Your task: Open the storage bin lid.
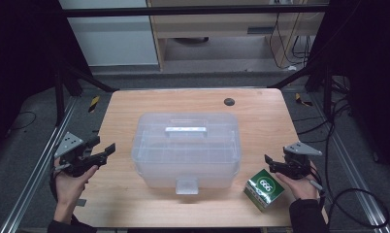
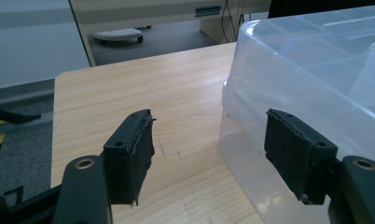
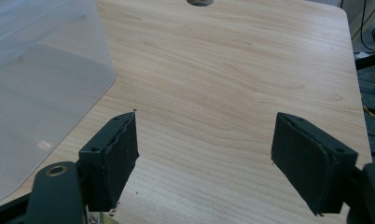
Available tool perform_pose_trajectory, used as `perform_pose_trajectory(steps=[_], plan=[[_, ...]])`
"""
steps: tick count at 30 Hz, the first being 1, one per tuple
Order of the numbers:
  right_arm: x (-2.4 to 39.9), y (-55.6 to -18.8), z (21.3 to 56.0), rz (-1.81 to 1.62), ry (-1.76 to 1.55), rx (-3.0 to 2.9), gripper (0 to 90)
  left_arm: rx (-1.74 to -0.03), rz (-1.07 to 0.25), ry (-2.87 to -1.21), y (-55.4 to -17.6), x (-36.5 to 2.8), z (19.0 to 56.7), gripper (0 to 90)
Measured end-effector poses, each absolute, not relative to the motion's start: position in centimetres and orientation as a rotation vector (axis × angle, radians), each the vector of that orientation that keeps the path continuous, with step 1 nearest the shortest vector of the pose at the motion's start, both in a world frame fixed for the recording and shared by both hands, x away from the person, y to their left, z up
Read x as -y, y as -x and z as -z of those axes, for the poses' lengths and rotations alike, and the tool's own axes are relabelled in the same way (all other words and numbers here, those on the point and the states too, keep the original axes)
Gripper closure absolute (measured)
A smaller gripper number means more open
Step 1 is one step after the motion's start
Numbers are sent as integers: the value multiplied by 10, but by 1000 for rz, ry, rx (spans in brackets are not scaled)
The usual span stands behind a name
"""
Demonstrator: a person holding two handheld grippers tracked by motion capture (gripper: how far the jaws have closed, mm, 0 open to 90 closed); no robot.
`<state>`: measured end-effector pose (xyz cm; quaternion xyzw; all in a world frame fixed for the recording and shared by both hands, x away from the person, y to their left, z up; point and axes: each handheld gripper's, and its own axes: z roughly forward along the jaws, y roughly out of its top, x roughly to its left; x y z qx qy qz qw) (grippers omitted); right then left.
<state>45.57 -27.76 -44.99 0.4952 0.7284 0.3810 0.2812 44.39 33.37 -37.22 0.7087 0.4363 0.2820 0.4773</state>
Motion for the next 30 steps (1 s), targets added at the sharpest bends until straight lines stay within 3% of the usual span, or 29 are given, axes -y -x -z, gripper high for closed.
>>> perform_pose_trajectory(steps=[30], plan=[[273, -458, 449, -1009, -1323, -1990, 243, -817, -721, -1898, -473, -290, 292, 331]])
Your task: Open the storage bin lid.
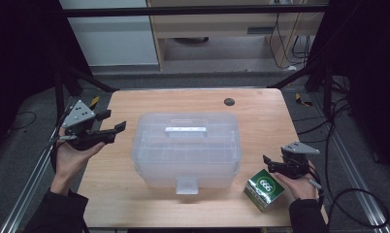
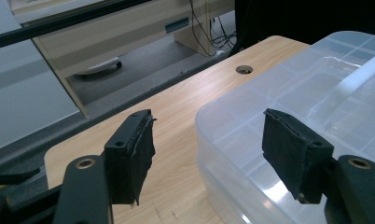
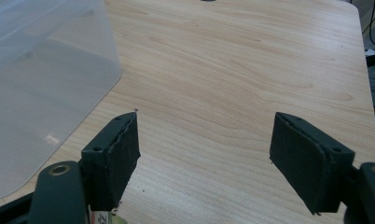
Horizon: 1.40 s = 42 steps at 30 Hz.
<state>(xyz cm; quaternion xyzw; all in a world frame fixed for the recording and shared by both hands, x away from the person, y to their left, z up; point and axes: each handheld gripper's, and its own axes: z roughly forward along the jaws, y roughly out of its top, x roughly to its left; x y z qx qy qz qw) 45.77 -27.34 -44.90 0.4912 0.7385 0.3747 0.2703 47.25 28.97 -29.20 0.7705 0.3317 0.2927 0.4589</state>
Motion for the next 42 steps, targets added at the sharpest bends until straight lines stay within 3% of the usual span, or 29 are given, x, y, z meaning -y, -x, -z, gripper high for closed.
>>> perform_pose_trajectory(steps=[42], plan=[[263, -458, 445, -990, -1291, -2057, 265, -391, -685, -2344, -476, -201, 277, 444]])
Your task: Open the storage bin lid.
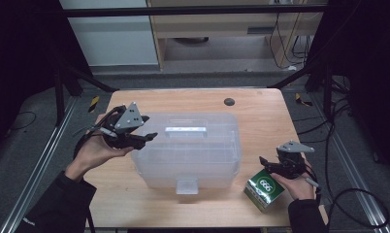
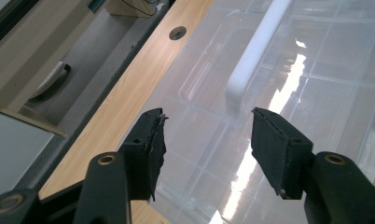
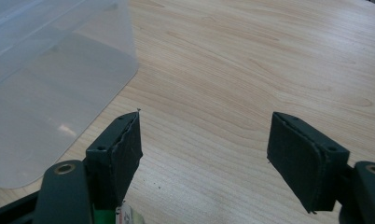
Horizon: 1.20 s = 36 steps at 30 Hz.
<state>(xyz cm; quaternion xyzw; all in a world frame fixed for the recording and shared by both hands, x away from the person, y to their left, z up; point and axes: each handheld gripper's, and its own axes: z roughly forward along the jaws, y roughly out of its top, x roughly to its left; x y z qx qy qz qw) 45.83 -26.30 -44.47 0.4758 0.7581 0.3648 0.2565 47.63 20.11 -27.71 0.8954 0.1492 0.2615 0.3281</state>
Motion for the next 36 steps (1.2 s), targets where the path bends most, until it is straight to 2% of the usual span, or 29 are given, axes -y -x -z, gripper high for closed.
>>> perform_pose_trajectory(steps=[17, 36], plan=[[261, -458, 443, -995, -1298, -2078, 291, -242, -696, -2469, -479, -171, 276, 521], [261, -459, 442, -999, -1298, -2097, 306, -98, -736, -2587, -489, -142, 280, 556]])
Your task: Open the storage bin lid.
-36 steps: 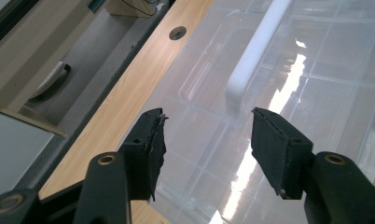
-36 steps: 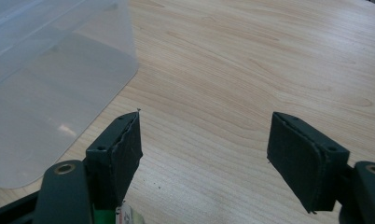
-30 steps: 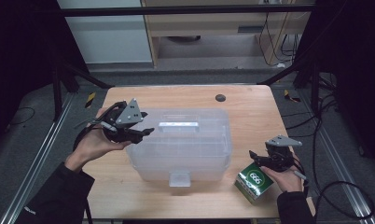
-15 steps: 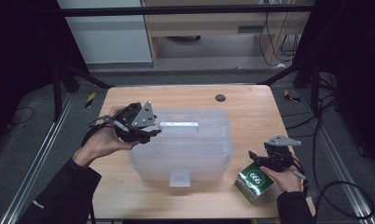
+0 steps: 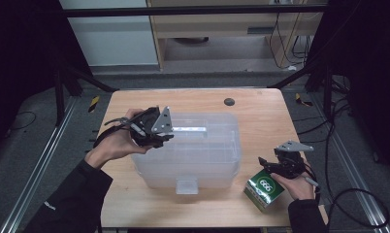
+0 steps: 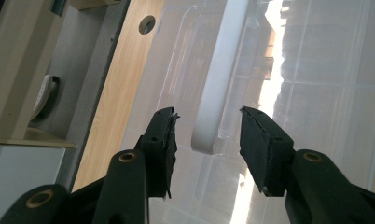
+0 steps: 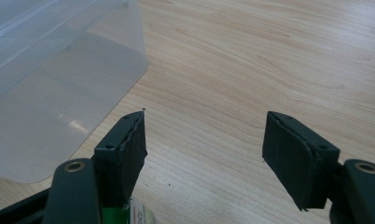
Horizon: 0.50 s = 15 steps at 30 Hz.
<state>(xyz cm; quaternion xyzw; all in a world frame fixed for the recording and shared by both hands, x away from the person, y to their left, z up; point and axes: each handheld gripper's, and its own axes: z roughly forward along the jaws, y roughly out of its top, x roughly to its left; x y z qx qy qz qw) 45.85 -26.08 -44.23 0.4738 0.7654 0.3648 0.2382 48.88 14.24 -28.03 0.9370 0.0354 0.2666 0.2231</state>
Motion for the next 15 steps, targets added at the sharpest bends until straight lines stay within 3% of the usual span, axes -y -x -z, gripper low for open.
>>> perform_pose_trajectory(steps=[15], plan=[[259, -457, 440, -1008, -1304, -2109, 352, -19, -784, -2683, -491, -125, 286, 667]])
